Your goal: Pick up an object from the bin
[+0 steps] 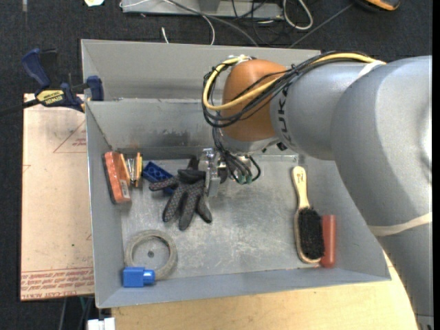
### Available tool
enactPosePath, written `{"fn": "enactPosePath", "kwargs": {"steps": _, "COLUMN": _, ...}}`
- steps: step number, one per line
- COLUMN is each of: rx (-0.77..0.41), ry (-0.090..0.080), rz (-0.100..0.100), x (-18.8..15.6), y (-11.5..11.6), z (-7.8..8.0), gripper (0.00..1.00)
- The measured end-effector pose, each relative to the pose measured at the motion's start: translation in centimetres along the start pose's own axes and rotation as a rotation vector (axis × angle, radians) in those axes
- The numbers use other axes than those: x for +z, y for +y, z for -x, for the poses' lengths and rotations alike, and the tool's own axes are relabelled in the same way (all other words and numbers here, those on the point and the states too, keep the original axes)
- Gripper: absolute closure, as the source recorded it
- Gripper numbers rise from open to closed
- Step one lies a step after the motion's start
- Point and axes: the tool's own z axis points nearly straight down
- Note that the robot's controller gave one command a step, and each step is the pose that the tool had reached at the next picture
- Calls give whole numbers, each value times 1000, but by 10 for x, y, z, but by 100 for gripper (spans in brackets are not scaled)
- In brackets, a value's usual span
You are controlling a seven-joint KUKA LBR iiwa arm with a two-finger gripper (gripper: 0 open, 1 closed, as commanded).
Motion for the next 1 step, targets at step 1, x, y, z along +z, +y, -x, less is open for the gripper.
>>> {"fn": "enactPosePath", "kwargs": {"steps": 1, "rx": 0, "ry": 0, "rz": 0, "x": 0, "y": 0, "z": 0, "gripper": 100}}
